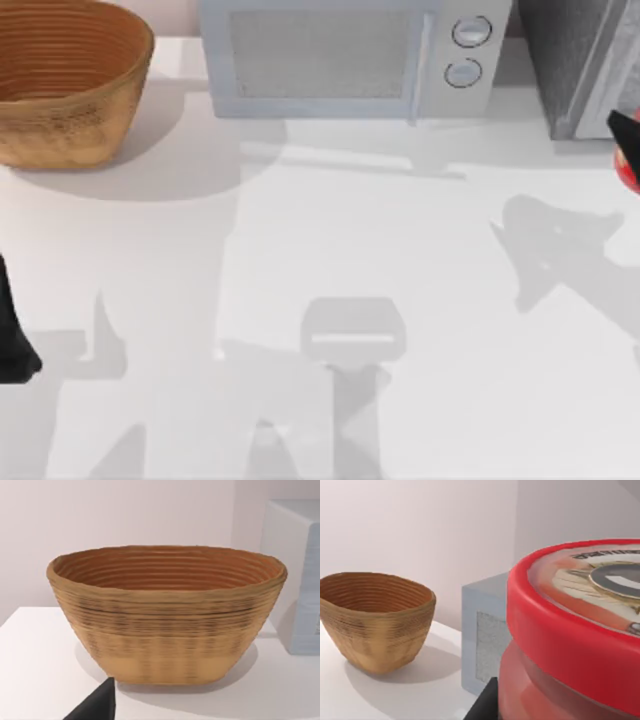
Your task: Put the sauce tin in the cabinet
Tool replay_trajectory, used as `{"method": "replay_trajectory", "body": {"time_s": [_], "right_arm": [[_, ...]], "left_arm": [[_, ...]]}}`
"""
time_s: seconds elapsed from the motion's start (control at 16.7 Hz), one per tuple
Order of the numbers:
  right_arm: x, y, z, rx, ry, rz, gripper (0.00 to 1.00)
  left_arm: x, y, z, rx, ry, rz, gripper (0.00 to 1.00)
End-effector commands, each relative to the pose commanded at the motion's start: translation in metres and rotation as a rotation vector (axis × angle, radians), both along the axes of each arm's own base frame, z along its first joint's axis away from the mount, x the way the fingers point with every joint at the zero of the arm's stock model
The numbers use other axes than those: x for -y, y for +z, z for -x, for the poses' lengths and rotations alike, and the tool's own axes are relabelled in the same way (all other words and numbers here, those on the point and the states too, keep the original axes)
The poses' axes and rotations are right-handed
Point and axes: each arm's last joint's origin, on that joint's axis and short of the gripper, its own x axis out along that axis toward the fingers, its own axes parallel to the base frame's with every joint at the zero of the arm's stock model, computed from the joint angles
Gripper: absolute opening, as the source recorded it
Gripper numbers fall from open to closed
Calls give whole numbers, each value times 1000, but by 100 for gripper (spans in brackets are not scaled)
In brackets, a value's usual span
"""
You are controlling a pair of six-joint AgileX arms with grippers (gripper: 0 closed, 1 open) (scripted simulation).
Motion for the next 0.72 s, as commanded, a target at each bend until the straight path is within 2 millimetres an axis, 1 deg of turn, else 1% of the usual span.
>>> {"method": "replay_trajectory", "body": {"time_s": [0.24,0.42,0.54,0.72], "right_arm": [[8,-12,42,-3,-183,-8,0],[17,-31,75,9,-380,-18,0],[22,-49,88,0,-508,-18,0],[27,-73,97,-27,-645,-13,0]], "left_arm": [[0,0,0,0,0,0,100],[0,0,0,0,0,0,100],[0,0,0,0,0,0,100],[0,0,0,0,0,0,100]]}}
